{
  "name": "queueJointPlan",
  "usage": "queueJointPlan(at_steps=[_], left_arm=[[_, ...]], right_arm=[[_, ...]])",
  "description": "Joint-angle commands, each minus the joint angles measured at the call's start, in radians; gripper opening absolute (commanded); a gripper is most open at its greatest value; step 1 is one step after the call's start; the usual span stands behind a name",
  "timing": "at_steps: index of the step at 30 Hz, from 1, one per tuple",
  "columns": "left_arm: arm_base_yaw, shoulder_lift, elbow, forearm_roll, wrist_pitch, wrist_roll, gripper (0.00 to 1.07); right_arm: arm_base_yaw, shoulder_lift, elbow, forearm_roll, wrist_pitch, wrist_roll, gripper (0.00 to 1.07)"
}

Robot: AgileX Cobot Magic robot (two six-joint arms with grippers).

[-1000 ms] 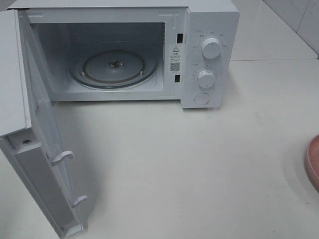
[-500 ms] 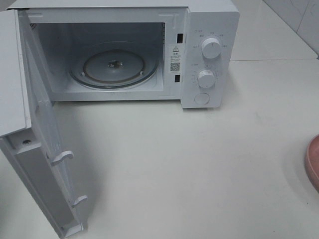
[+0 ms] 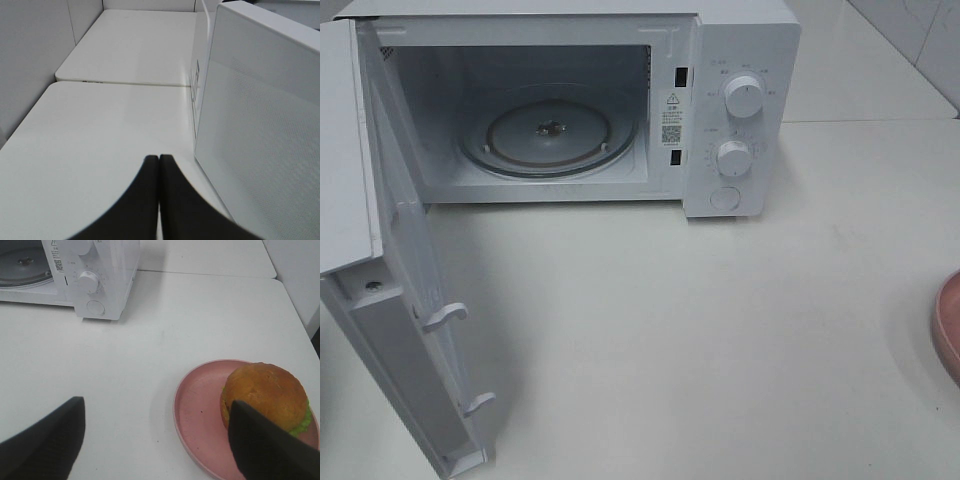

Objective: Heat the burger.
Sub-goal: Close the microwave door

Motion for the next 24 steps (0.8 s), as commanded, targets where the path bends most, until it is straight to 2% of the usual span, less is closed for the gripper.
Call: queueJointPlan(at_steps=[1,2,5,7,10,12,13,15,18,24], left_arm=[[0.003,0.097,0.003,0.008,-0.167,-0.087,0.00],[0.003,0.148,0.003,0.046,-0.220,-0.107,0.00],[0.003,0.177,0.003,0.079,-0.249,-0.121,0.00],[0.003,0.277,0.003,0.260,-0.333,-0.215,0.00],[0.003,0.303,0.003,0.306,-0.357,-0.248,0.00],[0.003,0.396,0.003,0.450,-0.457,-0.358,0.00],[0.003,0.396,0.003,0.450,-0.457,-0.358,0.00],[0.003,0.456,0.003,0.508,-0.557,-0.386,0.00],[-0.003,0.508,-0.001,0.541,-0.652,-0.386,0.00],[-0.069,0.593,-0.025,0.538,-0.694,-0.358,0.00]], right_arm=[[-0.005,-0.025,0.002,0.004,-0.013,-0.007,0.74],[-0.005,-0.025,0.002,0.004,-0.013,-0.007,0.74],[-0.005,-0.025,0.002,0.004,-0.013,-0.007,0.74],[-0.005,-0.025,0.002,0.004,-0.013,-0.007,0.74],[-0.005,-0.025,0.002,0.004,-0.013,-0.007,0.74],[-0.005,-0.025,0.002,0.004,-0.013,-0.007,0.74],[-0.005,-0.025,0.002,0.004,-0.013,-0.007,0.74],[-0.005,-0.025,0.002,0.004,-0.013,-0.007,0.74],[-0.005,-0.025,0.002,0.004,-0.013,-0.008,0.74],[-0.005,-0.025,0.002,0.005,-0.013,-0.011,0.74]])
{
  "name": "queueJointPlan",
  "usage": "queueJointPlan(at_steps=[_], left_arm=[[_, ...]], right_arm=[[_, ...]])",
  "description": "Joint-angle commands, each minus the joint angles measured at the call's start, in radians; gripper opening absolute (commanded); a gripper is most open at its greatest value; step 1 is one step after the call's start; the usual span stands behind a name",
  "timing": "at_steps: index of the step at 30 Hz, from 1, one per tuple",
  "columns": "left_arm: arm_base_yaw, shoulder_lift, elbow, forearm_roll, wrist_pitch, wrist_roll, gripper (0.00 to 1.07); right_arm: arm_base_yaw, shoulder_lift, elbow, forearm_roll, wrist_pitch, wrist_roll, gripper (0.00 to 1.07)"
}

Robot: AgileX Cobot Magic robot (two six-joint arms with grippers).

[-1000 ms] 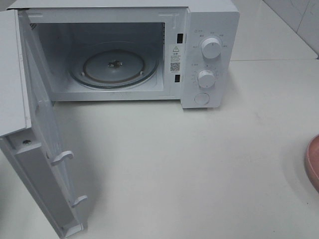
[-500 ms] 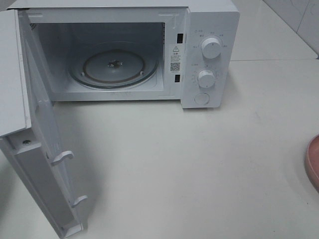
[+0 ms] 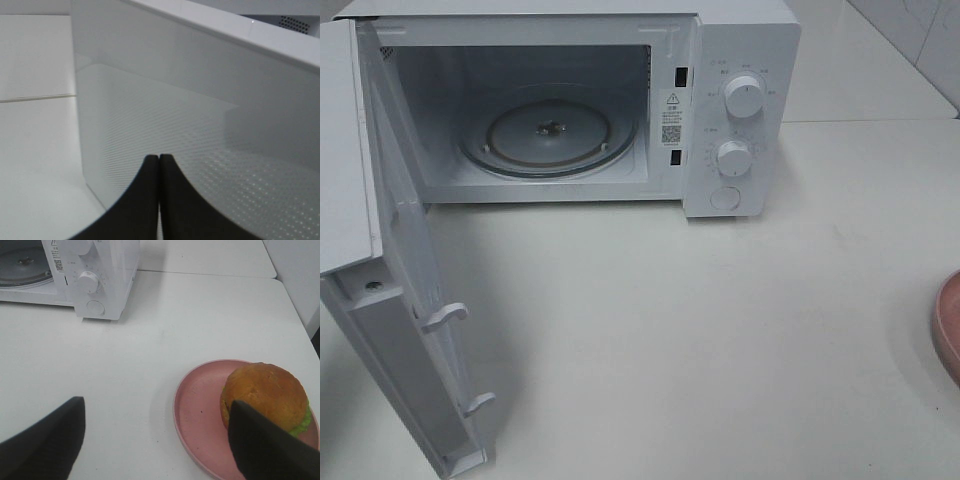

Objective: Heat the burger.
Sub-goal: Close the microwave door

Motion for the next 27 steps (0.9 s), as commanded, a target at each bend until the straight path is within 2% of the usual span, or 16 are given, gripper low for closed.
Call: queueJointPlan(at_steps=[1,2,4,5,6,7,9,10,12,13,19,27], left_arm=[[-0.052,0.047,-0.022,-0.010,-0.037,0.022,0.00],[-0.092,0.072,-0.027,-0.053,-0.037,0.056,0.00],[-0.113,0.081,-0.027,-0.079,-0.037,0.076,0.00],[-0.150,0.096,-0.031,-0.132,-0.037,0.114,0.00],[-0.150,0.096,-0.031,-0.132,-0.037,0.114,0.00],[-0.191,0.114,-0.032,-0.191,-0.050,0.150,0.00],[-0.207,0.122,-0.032,-0.213,-0.064,0.160,0.00],[-0.247,0.142,-0.032,-0.272,-0.088,0.182,0.00],[-0.262,0.149,-0.032,-0.294,-0.101,0.196,0.00],[-0.297,0.167,-0.033,-0.347,-0.120,0.216,0.00],[-0.380,0.218,-0.074,-0.454,-0.119,0.227,0.00],[-0.477,0.302,-0.194,-0.493,-0.103,0.264,0.00]], right_arm=[[-0.005,-0.025,0.002,0.005,-0.013,-0.011,0.74],[-0.005,-0.025,0.002,0.005,-0.013,-0.011,0.74],[-0.005,-0.025,0.002,0.005,-0.013,-0.011,0.74],[-0.005,-0.025,0.002,0.005,-0.013,-0.011,0.74],[-0.005,-0.025,0.002,0.005,-0.013,-0.011,0.74],[-0.005,-0.025,0.002,0.005,-0.013,-0.011,0.74],[-0.005,-0.025,0.002,0.005,-0.013,-0.011,0.74],[-0.005,-0.025,0.002,0.005,-0.013,-0.011,0.74],[-0.005,-0.025,0.002,0.005,-0.013,-0.011,0.74],[-0.005,-0.025,0.002,0.005,-0.013,-0.011,0.74],[-0.005,-0.025,0.002,0.005,-0.013,-0.011,0.74],[-0.005,-0.025,0.002,0.005,-0.013,-0.011,0.74]])
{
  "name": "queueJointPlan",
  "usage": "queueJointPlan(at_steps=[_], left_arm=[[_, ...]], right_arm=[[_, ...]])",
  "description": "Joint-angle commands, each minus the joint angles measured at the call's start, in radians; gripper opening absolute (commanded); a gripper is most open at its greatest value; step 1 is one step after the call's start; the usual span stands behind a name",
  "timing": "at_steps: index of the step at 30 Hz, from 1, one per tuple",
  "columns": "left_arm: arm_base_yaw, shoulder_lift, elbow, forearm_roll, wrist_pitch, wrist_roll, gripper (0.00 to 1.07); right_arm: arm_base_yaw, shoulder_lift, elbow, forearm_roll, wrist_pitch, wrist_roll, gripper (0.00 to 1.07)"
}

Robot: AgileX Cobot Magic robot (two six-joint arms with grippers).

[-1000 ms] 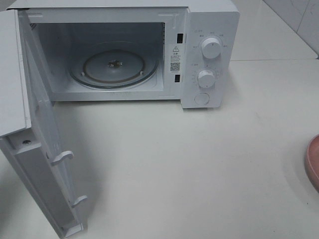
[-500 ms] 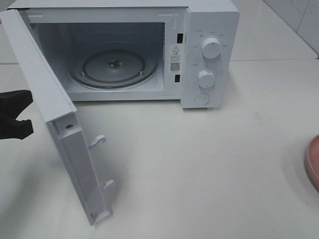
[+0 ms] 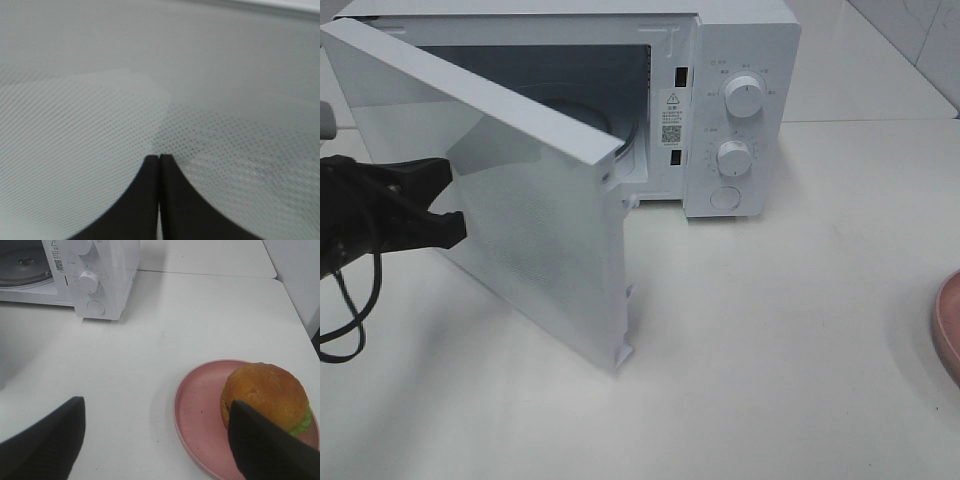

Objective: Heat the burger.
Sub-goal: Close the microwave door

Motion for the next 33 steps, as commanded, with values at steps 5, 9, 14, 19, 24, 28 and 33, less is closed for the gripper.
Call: queueJointPlan(at_steps=[5,9,14,19,24,28,33], left_arm=[[-0.073,0.073,-0.099,-0.085,-0.007,0.009,0.00],[-0.096,0.096,-0.134,-0.120,-0.006,0.009,0.00],[-0.139,0.146,-0.233,-0.190,0.053,0.041,0.00],[-0.164,0.166,-0.304,-0.288,0.095,0.108,0.00],[-0.182,0.196,-0.360,-0.332,0.098,0.157,0.00],[-0.190,0.209,-0.387,-0.352,0.098,0.158,0.00],[-0.198,0.232,-0.442,-0.382,0.127,0.162,0.00]], right_arm=[[-0.005,-0.025,0.002,0.005,-0.013,-0.010,0.74],[-0.005,-0.025,0.002,0.005,-0.013,-0.010,0.74],[-0.005,-0.025,0.002,0.005,-0.013,-0.010,0.74],[-0.005,-0.025,0.002,0.005,-0.013,-0.010,0.74],[-0.005,-0.025,0.002,0.005,-0.013,-0.010,0.74],[-0.005,-0.024,0.002,0.005,-0.013,-0.009,0.74],[-0.005,-0.024,0.002,0.005,-0.013,-0.009,0.74]])
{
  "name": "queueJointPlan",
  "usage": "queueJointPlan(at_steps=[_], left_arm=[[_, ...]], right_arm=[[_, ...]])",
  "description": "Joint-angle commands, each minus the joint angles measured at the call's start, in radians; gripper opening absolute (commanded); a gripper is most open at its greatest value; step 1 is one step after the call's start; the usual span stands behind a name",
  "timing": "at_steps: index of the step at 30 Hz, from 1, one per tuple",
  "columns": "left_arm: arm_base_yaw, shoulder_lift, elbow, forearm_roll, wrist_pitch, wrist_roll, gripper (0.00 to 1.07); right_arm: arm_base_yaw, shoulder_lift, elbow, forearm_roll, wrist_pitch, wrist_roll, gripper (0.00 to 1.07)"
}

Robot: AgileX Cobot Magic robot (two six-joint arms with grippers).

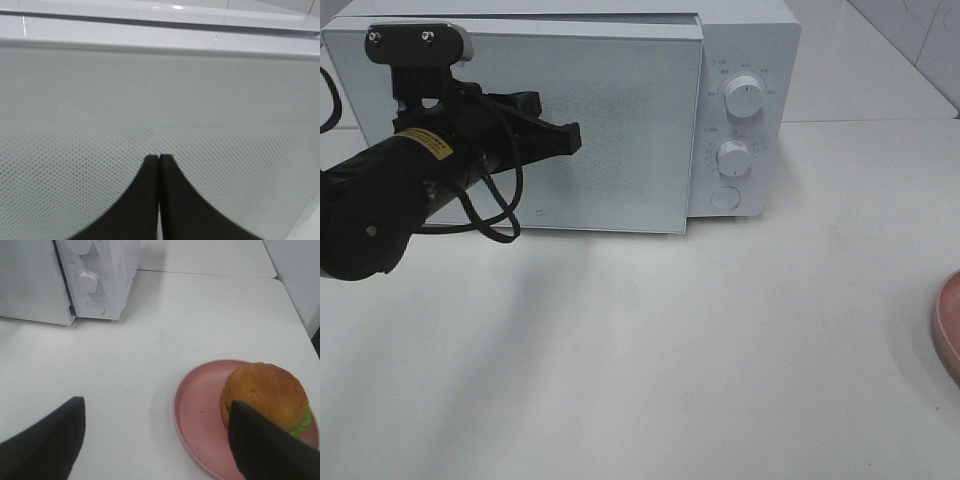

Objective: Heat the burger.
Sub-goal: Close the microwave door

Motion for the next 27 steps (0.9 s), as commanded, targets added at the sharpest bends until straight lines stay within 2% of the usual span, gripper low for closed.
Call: queueJointPlan(at_steps=[1,11,17,24,27], left_arm=[[-0.009,0.012,-0.045,-0.024,0.019,0.005,0.00],[-0.009,0.082,-0.157,-0.035,0.027,0.009,0.00],[-0.009,0.135,-0.247,-0.099,0.046,0.071,0.00],[-0.009,0.146,-0.272,-0.095,0.077,0.079,0.00],[-0.023,0.120,-0.263,-0.093,0.149,0.080,0.00]], right_arm=[[-0.005,-0.024,0.002,0.005,-0.013,-0.009,0.74],[-0.005,-0.024,0.002,0.005,-0.013,-0.009,0.74],[-0.005,-0.024,0.002,0.005,-0.013,-0.009,0.74],[-0.005,-0.024,0.002,0.005,-0.013,-0.009,0.74],[-0.005,-0.024,0.002,0.005,-0.013,-0.009,0.74]])
